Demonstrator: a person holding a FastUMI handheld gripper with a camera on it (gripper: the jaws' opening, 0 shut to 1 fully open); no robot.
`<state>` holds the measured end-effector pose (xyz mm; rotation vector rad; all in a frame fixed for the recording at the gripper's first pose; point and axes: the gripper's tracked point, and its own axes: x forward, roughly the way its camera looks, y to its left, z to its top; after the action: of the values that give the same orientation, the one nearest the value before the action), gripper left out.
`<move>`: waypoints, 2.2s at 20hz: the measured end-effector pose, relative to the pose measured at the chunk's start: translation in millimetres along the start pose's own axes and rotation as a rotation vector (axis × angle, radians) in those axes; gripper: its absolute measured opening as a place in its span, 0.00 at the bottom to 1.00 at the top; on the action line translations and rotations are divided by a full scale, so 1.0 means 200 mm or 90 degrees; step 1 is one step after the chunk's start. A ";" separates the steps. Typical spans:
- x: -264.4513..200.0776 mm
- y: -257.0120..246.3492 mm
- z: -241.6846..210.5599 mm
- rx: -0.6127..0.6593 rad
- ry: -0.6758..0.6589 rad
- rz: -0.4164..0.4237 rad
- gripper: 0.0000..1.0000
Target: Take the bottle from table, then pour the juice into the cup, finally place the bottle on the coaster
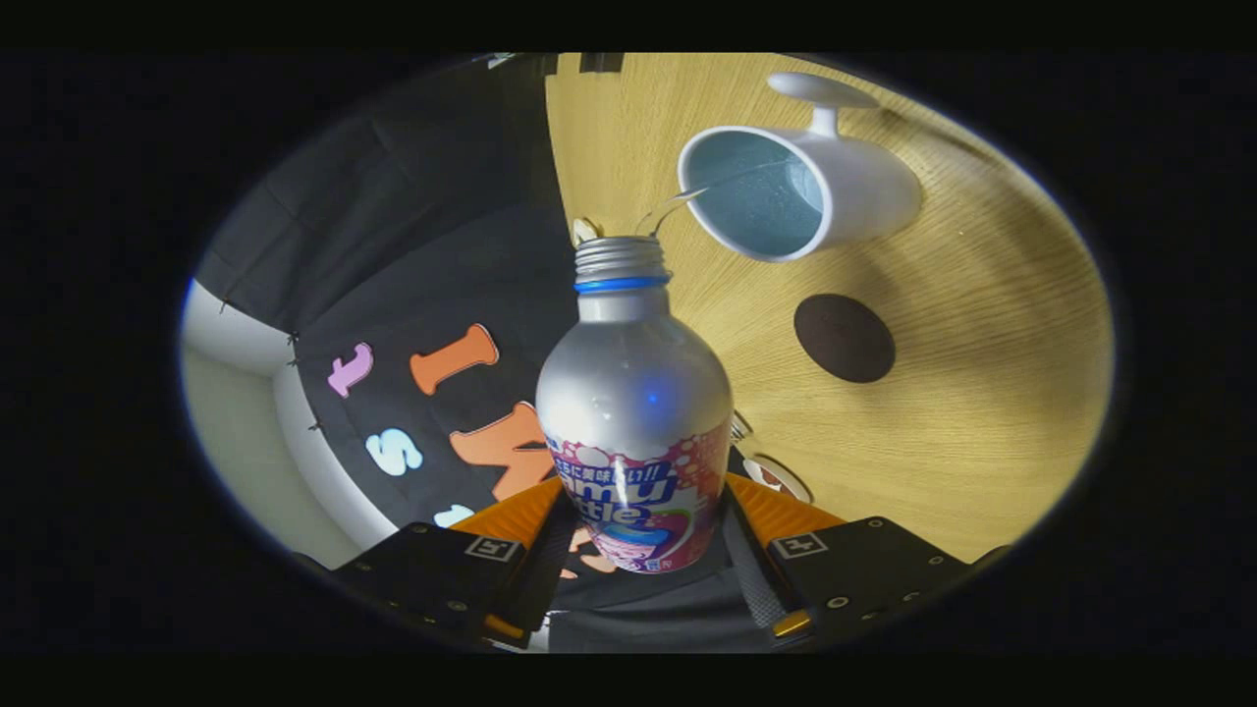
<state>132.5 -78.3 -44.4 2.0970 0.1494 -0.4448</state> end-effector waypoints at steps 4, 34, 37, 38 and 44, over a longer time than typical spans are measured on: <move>-0.01 0.01 -0.02 0.006 0.003 0.004 0.77; -0.01 0.10 0.01 0.090 -0.007 0.029 0.78; -0.02 0.08 0.02 0.097 -0.012 0.030 0.77; -0.01 0.09 0.02 0.100 -0.013 0.028 0.77; -0.01 0.12 0.01 0.121 -0.015 0.045 0.77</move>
<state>138.0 -92.9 -25.1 2.2744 0.0197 -0.4553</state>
